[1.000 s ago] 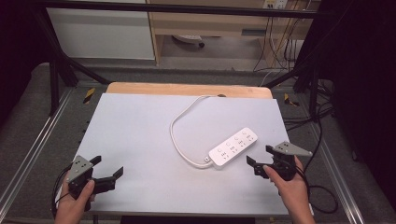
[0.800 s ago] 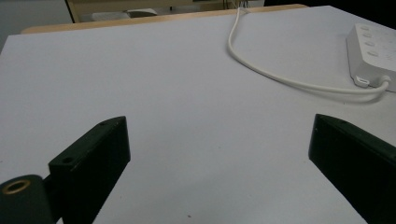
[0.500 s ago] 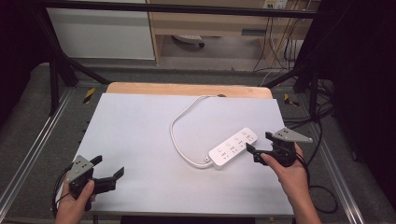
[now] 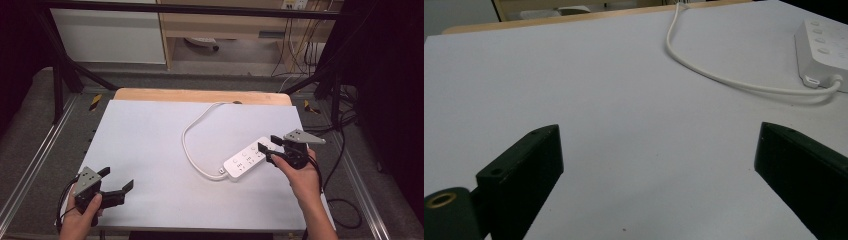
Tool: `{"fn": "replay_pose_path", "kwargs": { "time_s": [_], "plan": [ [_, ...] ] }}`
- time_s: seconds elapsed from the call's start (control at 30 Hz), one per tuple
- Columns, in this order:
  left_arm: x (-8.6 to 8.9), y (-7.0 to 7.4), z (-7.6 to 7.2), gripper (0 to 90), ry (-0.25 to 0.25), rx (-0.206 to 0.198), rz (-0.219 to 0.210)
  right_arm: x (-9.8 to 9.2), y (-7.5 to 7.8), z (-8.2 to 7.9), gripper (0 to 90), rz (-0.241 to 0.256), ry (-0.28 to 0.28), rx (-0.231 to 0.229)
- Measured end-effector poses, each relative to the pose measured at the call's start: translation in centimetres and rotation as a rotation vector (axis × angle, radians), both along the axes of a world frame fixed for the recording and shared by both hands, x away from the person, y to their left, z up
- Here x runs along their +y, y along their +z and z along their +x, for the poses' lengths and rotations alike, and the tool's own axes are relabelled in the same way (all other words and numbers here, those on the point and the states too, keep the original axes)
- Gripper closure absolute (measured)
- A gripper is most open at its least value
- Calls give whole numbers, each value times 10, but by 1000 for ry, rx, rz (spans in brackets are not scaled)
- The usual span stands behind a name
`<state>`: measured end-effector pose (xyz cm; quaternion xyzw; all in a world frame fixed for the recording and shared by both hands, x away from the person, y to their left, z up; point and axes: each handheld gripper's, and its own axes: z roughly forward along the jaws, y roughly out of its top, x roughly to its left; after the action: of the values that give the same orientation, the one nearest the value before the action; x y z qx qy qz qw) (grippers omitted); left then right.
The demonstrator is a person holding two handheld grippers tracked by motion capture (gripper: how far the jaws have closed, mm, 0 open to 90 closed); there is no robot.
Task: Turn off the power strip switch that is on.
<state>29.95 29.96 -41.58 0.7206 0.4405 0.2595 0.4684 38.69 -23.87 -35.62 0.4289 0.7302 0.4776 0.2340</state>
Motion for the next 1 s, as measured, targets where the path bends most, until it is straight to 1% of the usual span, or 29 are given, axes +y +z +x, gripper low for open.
{"fn": "replay_pose_path", "kwargs": {
  "time_s": [0.07, 0.13, 0.33, 0.43, 0.57, 0.8, 0.83, 0.9, 1.0],
  "plan": [
    [0, 0, 0, 53, -1, 2, -5, 2, 0, 2, 508, -1, 7, -5],
    [0, 0, 0, 53, 2, 4, 3, 3, -1, 5, 565, 1, 8, -11],
    [0, 0, 0, 53, 1, 2, 4, 9, -4, 12, 639, 12, 1, -33],
    [0, 0, 1, 53, 4, 4, 5, 11, -8, 15, 676, 8, 2, -48],
    [0, 0, 0, 53, 4, 5, 3, 14, -12, 18, 753, 11, 6, -53],
    [0, -1, 0, 53, 4, 6, 3, 17, -17, 24, 796, 6, 10, -58],
    [0, -1, 1, 53, 3, 7, -2, 17, -18, 25, 802, 3, 13, -58],
    [0, -1, 1, 53, 4, 6, 3, 18, -18, 25, 809, 1, 10, -57],
    [0, -1, 0, 53, 4, 6, 4, 20, -22, 28, 843, -11, 13, -61]
  ]
}}
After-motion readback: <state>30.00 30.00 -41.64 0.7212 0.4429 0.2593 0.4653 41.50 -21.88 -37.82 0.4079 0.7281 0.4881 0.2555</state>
